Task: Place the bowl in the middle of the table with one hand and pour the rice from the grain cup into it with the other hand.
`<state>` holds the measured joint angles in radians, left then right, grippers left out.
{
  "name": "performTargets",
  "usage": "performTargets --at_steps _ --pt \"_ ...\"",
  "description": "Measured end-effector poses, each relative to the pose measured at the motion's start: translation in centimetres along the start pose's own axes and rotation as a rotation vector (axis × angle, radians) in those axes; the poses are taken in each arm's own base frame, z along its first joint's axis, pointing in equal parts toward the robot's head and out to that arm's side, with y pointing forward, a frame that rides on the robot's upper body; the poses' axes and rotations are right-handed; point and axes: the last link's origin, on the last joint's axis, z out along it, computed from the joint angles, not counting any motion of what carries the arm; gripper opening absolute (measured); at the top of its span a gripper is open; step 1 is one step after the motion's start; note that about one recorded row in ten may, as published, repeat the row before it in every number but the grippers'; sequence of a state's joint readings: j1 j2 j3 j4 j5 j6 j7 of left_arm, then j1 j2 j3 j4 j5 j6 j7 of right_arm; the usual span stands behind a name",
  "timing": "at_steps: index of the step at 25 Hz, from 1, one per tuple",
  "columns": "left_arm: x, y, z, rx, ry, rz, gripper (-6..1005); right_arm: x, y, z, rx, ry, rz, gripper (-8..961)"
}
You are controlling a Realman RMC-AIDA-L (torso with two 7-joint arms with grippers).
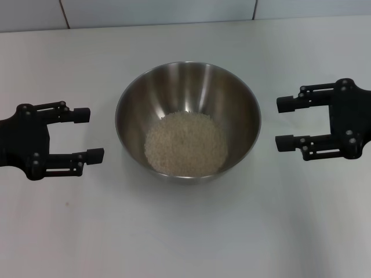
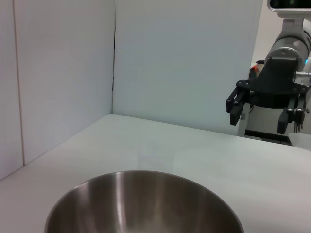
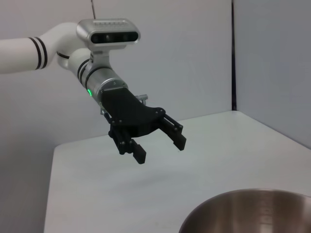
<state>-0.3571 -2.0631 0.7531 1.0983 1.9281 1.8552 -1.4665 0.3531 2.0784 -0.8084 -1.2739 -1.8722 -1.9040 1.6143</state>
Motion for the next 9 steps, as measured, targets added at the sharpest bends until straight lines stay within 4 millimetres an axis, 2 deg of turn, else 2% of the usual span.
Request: performTargets --at_steps 9 --pt "-0.14 0.0 -0.1 0.004 -0.006 -0.003 809 -0.13 0.0 1.12 -0.026 0.019 -0.013 678"
